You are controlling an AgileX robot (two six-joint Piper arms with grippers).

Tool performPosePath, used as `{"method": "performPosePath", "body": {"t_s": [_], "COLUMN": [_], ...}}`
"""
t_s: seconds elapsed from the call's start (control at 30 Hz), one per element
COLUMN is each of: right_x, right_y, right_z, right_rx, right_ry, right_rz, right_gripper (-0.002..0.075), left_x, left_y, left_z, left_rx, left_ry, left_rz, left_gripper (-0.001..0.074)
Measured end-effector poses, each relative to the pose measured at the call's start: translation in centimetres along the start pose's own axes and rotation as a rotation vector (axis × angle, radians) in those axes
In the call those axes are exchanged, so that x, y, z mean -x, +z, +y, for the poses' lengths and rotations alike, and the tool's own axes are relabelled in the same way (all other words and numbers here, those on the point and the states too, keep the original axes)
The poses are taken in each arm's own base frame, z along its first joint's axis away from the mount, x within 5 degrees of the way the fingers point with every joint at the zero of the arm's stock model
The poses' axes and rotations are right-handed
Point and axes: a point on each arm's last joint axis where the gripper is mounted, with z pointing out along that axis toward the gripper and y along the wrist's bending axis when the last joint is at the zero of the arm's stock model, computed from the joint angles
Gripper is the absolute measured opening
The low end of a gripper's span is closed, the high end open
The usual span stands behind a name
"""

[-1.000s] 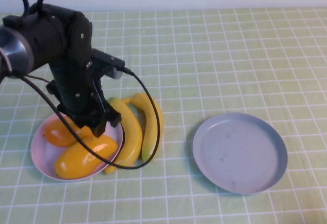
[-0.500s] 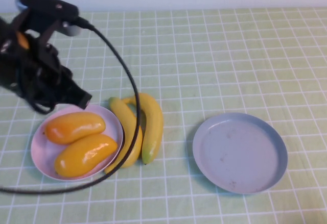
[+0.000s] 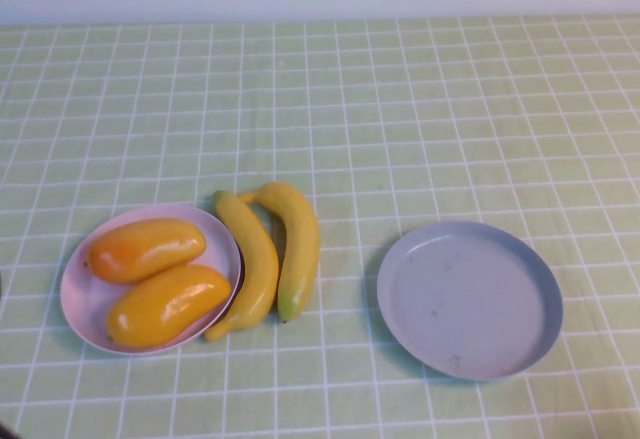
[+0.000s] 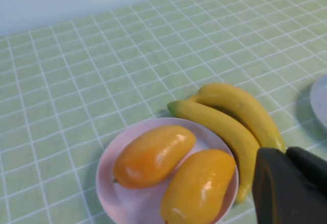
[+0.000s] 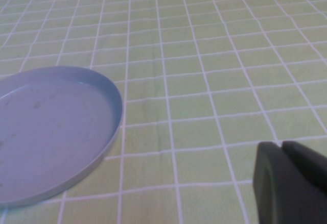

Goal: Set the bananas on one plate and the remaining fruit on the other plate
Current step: Put another type of fruit in the right plate

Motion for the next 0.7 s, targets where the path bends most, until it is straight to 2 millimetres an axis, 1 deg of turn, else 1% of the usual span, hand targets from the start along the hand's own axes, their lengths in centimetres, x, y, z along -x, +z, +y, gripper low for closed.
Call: {"method": "performPosePath", "body": {"t_s": [0.1, 0.17, 0.27, 0.47, 0.63, 0.7], "right_x": [0.0, 0.0, 0.0, 0.0, 0.0, 0.0], "right_y": [0.0, 0.0, 0.0, 0.0, 0.0, 0.0], "right_z": [0.0, 0.0, 0.0, 0.0, 0.0, 0.0], "right_rx": [0.0, 0.0, 0.0, 0.0, 0.0, 0.0], "right_ry": [0.0, 0.0, 0.0, 0.0, 0.0, 0.0], "right_rz": [0.0, 0.0, 0.0, 0.0, 0.0, 0.0], "right_gripper": [-0.0015, -0.0015, -0.0015, -0.0015, -0.0015, -0.0015], "left_x": [-1.7, -2.5, -3.6, -4.9, -6.1, -6.5], "left_y": [-1.1, -1.6, -1.7, -0.7, 0.9, 1.6], "left_z": [0.2, 0.3, 0.3, 0.2, 0.0, 0.0], "left_rx": [0.036, 0.053, 0.06, 0.054, 0.056, 0.06], "left_ry": [0.027, 0.042, 0.022, 0.0, 0.023, 0.053], "left_rz": [-0.037, -0.051, -0.044, -0.036, -0.11, -0.178], "left_gripper": [0.0, 0.0, 0.0, 0.0, 0.0, 0.0]}}
